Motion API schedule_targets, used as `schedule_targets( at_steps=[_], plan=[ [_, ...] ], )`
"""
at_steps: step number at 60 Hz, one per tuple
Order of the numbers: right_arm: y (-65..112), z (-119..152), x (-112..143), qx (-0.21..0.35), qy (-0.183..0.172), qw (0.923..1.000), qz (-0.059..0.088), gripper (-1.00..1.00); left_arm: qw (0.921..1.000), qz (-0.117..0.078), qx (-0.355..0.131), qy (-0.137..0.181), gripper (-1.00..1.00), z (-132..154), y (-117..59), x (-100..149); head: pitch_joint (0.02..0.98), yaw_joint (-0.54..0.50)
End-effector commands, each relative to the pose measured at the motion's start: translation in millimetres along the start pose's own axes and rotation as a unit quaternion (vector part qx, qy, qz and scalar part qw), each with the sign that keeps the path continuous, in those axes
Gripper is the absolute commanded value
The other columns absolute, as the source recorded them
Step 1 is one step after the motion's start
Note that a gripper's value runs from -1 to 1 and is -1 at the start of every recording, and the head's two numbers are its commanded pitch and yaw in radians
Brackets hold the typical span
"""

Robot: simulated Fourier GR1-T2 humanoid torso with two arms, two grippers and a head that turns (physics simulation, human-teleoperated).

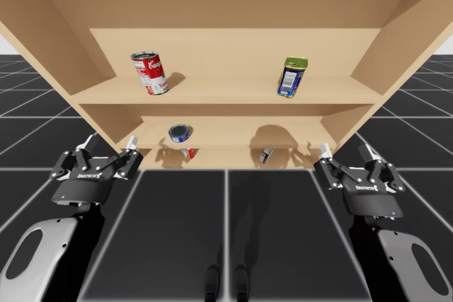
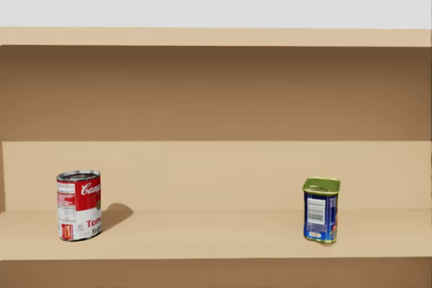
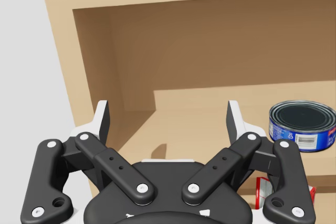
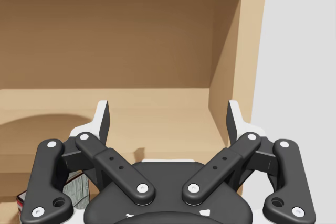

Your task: Look through the shelves, find the pudding box, and take it.

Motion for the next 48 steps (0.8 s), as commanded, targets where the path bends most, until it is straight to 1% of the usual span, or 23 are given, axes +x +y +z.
schedule_targets(
  at_steps=[1, 3, 7, 9, 16, 24, 26, 30, 32, 35, 42, 43, 45, 48],
  plan=[
    [2.0, 2.9, -0.7, 0.008, 0.004, 0.9999, -0.008, -1.0, 1.0, 0.0, 0.0, 0.0, -1.0, 0.2, 0.2, 0.4, 0.084, -0.02],
    [2.1, 2.6, -0.6, 0.007, 0.002, 1.0, -0.004, -1.0, 1.0, 0.0, -0.001, 0.0, -1.0, 0.3, 0.2, 0.5, 0.089, -0.02],
    [2.2, 0.9, -0.7, 0.011, 0.008, 0.9999, -0.01, -1.0, 1.0, 0.001, -0.003, 0.004, -1.0, 0.4, -0.1, 0.5, 0.098, -0.02],
    [1.3, 0.2, -0.5, 0.013, 0.014, 0.9998, -0.008, -1.0, 1.0, 0.001, -0.004, 0.005, -1.0, 0.5, -0.4, 0.5, 0.111, -0.03],
    [0.9, 0.1, -0.2, 0.017, 0.016, 0.9997, -0.009, -1.0, 0.9999, 0.003, -0.008, 0.008, -1.0, 0.8, -0.6, 0.8, 0.156, -0.03],
    [1.2, -0.1, -0.5, 0.018, 0.018, 0.9997, -0.005, -1.0, 0.9999, 0.002, -0.009, 0.01, -1.0, 0.8, -0.9, 0.7, 0.247, -0.02],
    [1.1, -0.1, -0.5, 0.018, 0.017, 0.9997, -0.003, -1.0, 0.9999, -0.001, -0.01, 0.012, -1.0, 0.8, -1.6, 0.4, 0.283, -0.02],
    [0.8, -0.2, -0.4, 0.016, 0.017, 0.9997, -0.003, -1.0, 0.9998, -0.003, -0.01, 0.015, -1.0, 0.7, -2.4, 0.0, 0.317, -0.02],
    [0.7, -0.3, -0.6, 0.015, 0.017, 0.9997, -0.001, -1.0, 0.9998, -0.005, -0.011, 0.016, -1.0, 0.6, -2.9, -0.4, 0.349, -0.02],
    [0.5, -0.4, -0.6, 0.015, 0.017, 0.9997, -0.001, -1.0, 0.9998, -0.009, -0.011, 0.017, -1.0, 0.4, -3.4, -0.7, 0.384, -0.02],
    [0.4, -0.6, -0.7, 0.016, 0.017, 0.9997, -0.001, -1.0, 0.9997, -0.012, -0.013, 0.02, -1.0, 0.1, -4.0, -1.0, 0.465, -0.04],
    [0.4, -0.6, -0.7, 0.016, 0.017, 0.9997, -0.001, -1.0, 0.9997, -0.012, -0.013, 0.02, -1.0, 0.1, -4.0, -1.0, 0.465, -0.04],
    [0.3, -0.8, -1.2, 0.016, 0.018, 0.9997, 0.001, -1.0, 0.9996, -0.013, -0.014, 0.02, -1.0, 0.1, -4.3, -0.8, 0.505, -0.04],
    [0.2, -0.7, -1.2, 0.016, 0.018, 0.9997, 0.001, -1.0, 0.9996, -0.013, -0.015, 0.021, -1.0, 0.2, -4.5, -0.8, 0.528, -0.05]
  ],
)
